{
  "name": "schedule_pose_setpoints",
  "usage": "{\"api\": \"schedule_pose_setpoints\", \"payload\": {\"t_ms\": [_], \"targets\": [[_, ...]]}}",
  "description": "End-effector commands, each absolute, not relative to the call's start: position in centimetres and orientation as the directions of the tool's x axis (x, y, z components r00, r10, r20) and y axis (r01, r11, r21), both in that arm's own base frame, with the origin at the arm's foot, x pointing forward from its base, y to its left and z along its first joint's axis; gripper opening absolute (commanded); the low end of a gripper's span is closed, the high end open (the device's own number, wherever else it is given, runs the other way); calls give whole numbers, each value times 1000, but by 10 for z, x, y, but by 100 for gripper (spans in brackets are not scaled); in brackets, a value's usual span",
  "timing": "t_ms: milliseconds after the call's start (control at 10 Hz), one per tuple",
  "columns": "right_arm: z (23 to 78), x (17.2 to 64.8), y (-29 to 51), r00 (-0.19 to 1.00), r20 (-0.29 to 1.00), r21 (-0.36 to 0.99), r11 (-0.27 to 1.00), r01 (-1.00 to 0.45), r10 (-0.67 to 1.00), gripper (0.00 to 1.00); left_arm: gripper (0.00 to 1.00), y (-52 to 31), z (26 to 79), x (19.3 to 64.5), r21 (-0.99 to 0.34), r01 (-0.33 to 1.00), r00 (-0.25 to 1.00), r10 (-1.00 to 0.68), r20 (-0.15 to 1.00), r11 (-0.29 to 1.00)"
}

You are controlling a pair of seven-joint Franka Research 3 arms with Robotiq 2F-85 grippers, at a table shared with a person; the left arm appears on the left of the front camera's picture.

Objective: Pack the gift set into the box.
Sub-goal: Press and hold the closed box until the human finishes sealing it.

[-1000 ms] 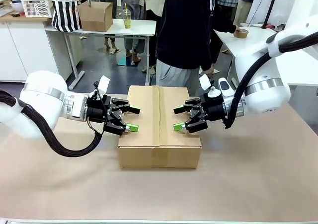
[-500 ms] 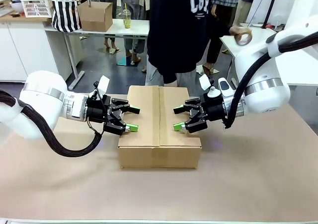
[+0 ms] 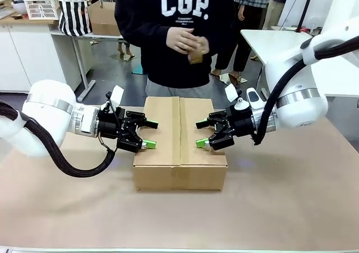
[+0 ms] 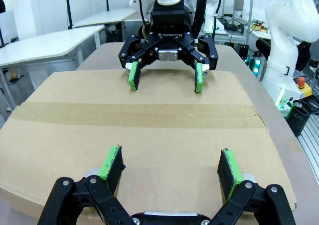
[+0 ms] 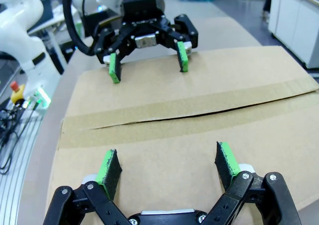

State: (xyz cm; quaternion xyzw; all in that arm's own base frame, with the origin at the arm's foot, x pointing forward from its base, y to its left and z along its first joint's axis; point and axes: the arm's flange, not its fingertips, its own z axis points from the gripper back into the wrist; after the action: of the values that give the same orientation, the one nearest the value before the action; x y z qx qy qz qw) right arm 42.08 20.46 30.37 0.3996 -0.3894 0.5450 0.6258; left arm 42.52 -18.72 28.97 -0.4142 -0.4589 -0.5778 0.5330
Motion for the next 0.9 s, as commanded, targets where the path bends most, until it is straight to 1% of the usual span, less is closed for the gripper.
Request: {"api": "schedule_pose_setpoints", "payload": {"t_ms": [0, 800], "targets": [[302, 418, 205, 104, 918, 72, 96, -993, 382, 100, 100, -185, 288, 425, 97, 995, -99, -238, 966, -22], [302, 418, 205, 104, 918, 72, 96, -993, 382, 100, 100, -185, 288, 425, 97, 995, -99, -238, 966, -22]]}}
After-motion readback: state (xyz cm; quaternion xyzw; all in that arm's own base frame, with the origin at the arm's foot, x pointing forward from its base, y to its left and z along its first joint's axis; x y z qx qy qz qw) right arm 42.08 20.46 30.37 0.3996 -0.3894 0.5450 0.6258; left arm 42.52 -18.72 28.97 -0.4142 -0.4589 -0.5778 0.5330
